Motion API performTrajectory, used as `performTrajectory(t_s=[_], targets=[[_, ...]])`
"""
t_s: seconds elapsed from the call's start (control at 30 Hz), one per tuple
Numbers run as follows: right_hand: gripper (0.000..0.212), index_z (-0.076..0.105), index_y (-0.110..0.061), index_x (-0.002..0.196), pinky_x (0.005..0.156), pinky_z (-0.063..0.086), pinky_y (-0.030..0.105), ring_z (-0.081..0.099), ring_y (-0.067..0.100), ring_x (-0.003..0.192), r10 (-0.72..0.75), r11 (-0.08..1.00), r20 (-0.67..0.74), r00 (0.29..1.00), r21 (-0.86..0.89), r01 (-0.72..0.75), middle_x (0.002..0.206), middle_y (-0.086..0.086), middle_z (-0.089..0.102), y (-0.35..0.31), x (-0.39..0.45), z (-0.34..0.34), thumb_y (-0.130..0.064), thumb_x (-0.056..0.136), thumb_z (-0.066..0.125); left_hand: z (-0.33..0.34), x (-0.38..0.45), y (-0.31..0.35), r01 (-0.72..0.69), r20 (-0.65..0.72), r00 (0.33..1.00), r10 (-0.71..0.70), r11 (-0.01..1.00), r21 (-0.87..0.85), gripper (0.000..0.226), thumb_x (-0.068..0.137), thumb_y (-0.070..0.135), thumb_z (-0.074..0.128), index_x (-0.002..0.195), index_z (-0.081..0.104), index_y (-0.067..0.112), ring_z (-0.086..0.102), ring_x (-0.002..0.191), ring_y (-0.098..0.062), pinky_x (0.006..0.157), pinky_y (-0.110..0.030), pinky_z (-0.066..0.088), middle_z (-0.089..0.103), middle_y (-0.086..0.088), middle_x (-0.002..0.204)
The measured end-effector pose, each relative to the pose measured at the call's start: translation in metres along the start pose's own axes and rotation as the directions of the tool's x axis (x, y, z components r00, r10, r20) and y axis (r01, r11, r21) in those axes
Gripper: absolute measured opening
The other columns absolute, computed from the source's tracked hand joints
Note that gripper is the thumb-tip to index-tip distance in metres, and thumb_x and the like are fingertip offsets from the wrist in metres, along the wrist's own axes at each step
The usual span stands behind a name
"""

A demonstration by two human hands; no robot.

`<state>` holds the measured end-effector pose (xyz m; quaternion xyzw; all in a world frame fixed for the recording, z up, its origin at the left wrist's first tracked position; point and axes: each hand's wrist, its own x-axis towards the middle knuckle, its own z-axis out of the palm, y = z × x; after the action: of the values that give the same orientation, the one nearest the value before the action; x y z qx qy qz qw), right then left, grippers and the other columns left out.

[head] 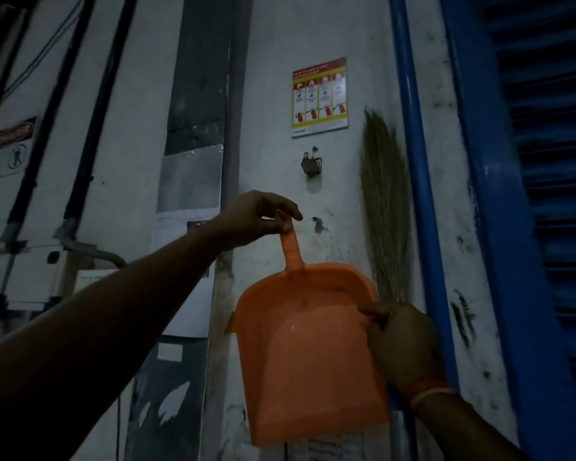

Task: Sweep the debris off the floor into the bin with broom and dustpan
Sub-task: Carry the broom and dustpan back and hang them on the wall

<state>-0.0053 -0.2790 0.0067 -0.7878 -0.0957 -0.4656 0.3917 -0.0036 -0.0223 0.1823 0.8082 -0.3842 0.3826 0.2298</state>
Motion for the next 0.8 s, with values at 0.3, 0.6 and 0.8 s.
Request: performTrajectory(t_s=[0.3,0.6,0.8], targets=[[0.032,0.07,-0.031,0.114,0.092,0.055,0.031,0.065,0.017,0.099,0.029,1.0,-0.034,0.999,-0.01,-0.03,0.117,-0.001,0.069,-0.007,-0.003,0.008,-0.012,0.09,0.062,0.012,0.014,-0.014,0.298,-0.071,0.929,-0.363,0.849,-0.437,0.036,0.092,0.016,0.066,0.128,0.062,0.008,0.069,0.105,-0.022,0.094,-0.036,0.056,0.067,-0.015,0.12],[0.031,0.071,-0.03,0.112,0.09,0.056,0.03,0.065,0.015,0.095,0.035,0.999,-0.064,0.997,-0.011,-0.036,0.114,-0.001,0.07,-0.01,0.001,0.008,-0.01,0.088,0.064,0.013,0.033,-0.019,0.148,-0.24,0.935,-0.26,0.904,-0.401,0.027,0.093,0.003,0.062,0.116,0.069,0.014,0.067,0.102,-0.009,0.082,-0.022,0.054,0.071,-0.002,0.111],[0.03,0.07,-0.031,0.113,0.09,0.055,0.028,0.065,0.014,0.096,0.034,0.998,-0.082,0.996,-0.043,-0.038,0.115,-0.002,0.069,-0.018,0.016,0.011,-0.013,0.089,0.064,-0.001,0.063,-0.021,0.019,-0.372,0.915,-0.155,0.938,-0.345,0.03,0.093,-0.001,0.061,0.118,0.069,0.013,0.065,0.109,-0.008,0.086,-0.021,0.056,0.069,-0.002,0.119]])
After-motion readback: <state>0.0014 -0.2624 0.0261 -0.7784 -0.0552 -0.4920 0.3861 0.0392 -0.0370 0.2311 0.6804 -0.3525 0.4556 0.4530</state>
